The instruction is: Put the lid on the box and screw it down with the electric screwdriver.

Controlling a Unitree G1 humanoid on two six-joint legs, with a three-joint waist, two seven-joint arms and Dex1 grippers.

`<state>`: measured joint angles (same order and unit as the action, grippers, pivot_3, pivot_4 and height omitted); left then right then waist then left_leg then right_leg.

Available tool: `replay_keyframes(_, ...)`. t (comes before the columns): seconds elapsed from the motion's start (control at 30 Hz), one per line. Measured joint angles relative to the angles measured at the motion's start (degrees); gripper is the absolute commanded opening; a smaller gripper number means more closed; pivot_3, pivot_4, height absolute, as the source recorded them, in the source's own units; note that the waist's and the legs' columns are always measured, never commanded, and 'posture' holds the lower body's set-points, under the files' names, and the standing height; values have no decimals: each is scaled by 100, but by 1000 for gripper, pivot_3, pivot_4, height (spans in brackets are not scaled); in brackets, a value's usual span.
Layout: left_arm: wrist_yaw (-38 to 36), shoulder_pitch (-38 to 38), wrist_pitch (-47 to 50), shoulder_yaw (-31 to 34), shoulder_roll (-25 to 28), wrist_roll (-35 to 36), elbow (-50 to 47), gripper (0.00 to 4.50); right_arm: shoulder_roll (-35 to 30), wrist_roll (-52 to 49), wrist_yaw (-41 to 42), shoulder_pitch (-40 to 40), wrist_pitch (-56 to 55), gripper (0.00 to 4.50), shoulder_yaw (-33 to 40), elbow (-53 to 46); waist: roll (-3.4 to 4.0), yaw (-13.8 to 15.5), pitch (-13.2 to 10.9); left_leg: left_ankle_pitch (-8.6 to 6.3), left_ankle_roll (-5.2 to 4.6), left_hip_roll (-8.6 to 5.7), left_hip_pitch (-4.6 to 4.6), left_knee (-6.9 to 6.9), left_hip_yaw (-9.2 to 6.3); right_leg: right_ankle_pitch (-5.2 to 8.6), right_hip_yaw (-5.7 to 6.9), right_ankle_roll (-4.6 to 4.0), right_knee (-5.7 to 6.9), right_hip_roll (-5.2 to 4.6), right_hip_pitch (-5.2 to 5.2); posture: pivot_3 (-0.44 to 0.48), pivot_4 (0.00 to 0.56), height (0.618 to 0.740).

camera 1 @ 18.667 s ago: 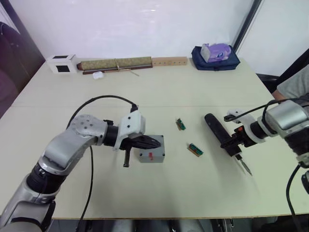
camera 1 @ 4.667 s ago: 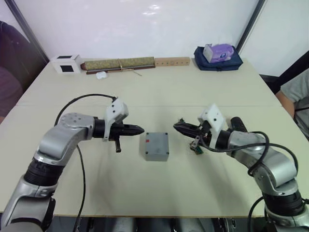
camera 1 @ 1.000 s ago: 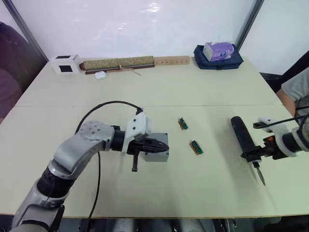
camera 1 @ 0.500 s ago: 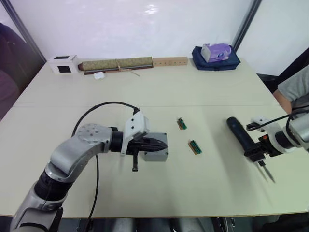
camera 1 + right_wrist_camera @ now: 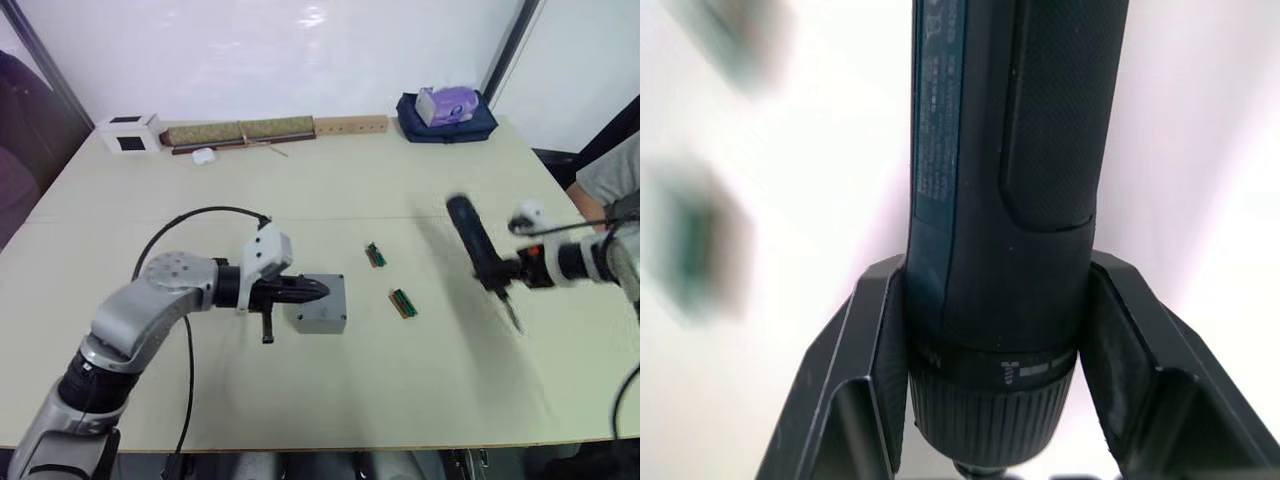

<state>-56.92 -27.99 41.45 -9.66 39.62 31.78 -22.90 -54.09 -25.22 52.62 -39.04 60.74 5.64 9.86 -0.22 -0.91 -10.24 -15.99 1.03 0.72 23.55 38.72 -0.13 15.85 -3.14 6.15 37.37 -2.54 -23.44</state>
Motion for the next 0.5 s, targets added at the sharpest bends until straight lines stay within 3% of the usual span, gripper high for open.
replay_keyframes(0.03,-72,-31,-68,4,124,-46,160,0,447,-167,-418,58,-186,1796,637,-502,1,9,1,1,1,0,1,-6,-2,0,0,0,-1,-1,-2,0,150,740)
replay_keyframes(0.13,-236,-54,-178,49,323,-144,460,0,1213,-733,-952,96,-165,1796,1406,-1435,-1,26,0,1,3,4,2,-13,-9,0,6,-1,-8,-5,2,0,150,740)
replay_keyframes(0.2,-318,-150,-169,75,279,-123,669,0,2271,-1584,-1507,30,91,1796,1992,-2041,-1,14,-1,2,4,8,3,-9,-8,0,5,0,-4,-11,2,0,150,740)
replay_keyframes(0.37,-457,-462,-87,164,149,21,958,0,3069,-1930,-2160,587,-262,1796,1564,-3343,0,45,-1,2,4,-3,4,-8,-16,0,16,0,-12,-20,11,0,150,740)
replay_keyframes(0.5,-588,-680,-167,-70,95,-129,1027,0,3754,-1984,-2530,1005,-619,1796,1317,-3395,1,1,-2,3,4,-6,3,-7,-9,-1,10,1,-3,-18,5,0,150,740)
